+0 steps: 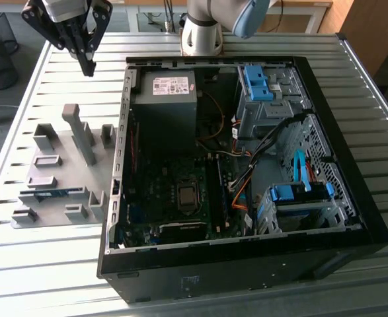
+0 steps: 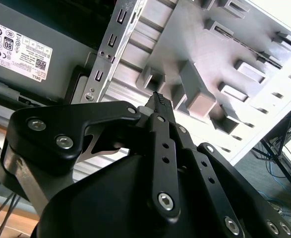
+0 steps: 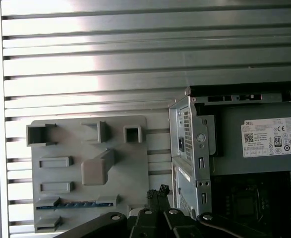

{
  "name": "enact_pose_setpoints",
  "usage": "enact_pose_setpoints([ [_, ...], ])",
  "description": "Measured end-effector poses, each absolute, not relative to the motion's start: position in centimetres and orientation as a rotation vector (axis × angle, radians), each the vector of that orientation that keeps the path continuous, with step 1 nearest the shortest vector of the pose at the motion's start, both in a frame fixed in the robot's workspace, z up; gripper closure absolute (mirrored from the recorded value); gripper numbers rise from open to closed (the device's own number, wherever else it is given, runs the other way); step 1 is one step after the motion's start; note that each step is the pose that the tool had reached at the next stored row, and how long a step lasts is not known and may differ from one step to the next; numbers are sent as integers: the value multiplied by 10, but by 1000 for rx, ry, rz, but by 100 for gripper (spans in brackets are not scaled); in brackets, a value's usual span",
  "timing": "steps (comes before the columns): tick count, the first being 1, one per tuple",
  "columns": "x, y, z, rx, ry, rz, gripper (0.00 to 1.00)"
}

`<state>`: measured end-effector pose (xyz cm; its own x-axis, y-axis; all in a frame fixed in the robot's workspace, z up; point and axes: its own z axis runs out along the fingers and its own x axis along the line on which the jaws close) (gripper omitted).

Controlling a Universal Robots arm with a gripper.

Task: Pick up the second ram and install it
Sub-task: 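Reach for the second ram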

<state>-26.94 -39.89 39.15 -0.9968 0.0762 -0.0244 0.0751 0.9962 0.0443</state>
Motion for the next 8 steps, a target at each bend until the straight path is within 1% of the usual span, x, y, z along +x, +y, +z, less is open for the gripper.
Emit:
enact_pose_setpoints([
  [8,-274,-399,391,118,3112,68,90],
])
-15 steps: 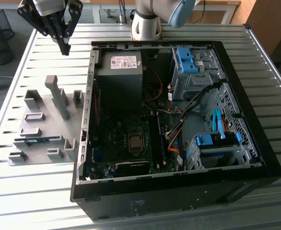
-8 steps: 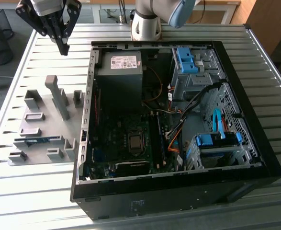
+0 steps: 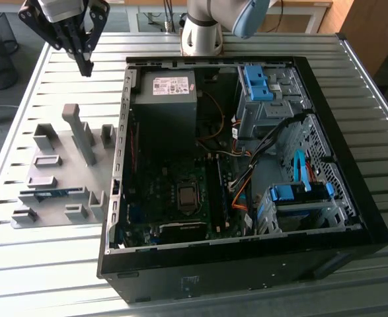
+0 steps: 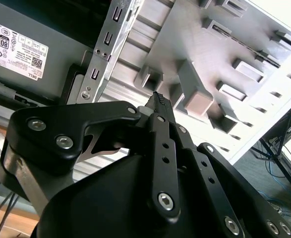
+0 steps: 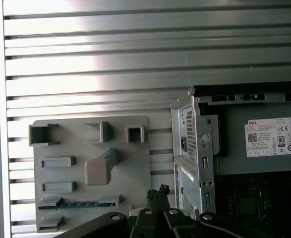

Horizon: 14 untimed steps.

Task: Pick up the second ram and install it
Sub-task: 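Reach for the second ram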

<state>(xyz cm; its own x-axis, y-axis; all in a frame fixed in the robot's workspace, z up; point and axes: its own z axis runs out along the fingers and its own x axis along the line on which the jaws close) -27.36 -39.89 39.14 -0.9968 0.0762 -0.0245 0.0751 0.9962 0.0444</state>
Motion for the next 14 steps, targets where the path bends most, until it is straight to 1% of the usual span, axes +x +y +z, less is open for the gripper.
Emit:
enact_pose_setpoints([
  [14,-280,-399,391,118,3113,68,90],
])
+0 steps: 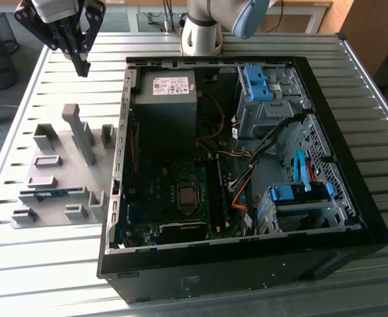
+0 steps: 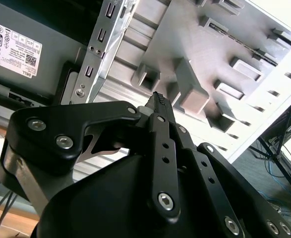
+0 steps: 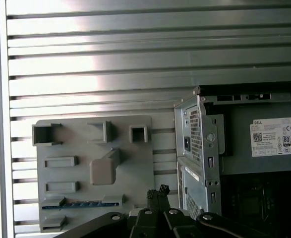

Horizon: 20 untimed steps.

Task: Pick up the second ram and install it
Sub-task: 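Reach for the second ram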

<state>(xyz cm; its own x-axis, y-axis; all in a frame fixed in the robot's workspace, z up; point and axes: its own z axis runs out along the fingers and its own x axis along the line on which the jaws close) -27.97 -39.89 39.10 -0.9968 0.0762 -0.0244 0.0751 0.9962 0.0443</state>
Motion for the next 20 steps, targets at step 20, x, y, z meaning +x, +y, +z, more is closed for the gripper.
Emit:
enact_pose_setpoints([
  [20,-289,-399,391,118,3112,68,90],
])
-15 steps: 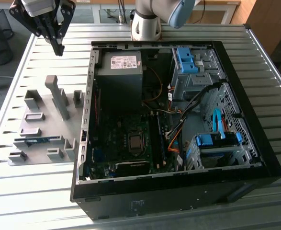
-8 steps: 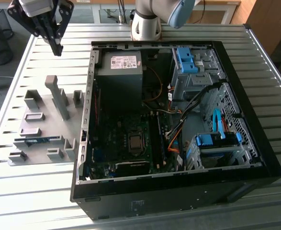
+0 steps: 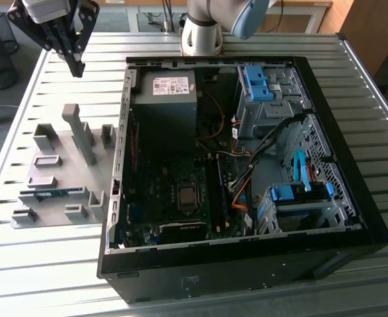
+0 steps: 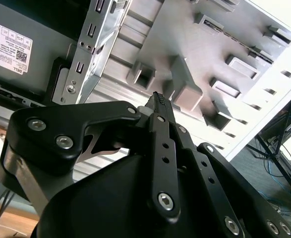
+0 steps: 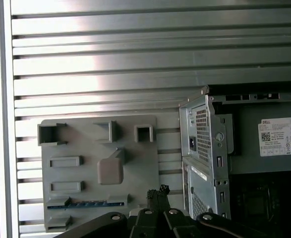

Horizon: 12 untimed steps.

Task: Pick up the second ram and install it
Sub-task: 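Reach for the second ram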

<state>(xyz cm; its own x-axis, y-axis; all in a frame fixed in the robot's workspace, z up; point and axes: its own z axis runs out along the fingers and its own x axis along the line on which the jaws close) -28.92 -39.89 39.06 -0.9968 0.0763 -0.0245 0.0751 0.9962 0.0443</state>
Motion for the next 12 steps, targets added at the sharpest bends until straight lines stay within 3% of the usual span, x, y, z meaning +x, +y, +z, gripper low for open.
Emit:
enact_pose_setpoints([
  [12,-295,-399,390,118,3112,68,90],
])
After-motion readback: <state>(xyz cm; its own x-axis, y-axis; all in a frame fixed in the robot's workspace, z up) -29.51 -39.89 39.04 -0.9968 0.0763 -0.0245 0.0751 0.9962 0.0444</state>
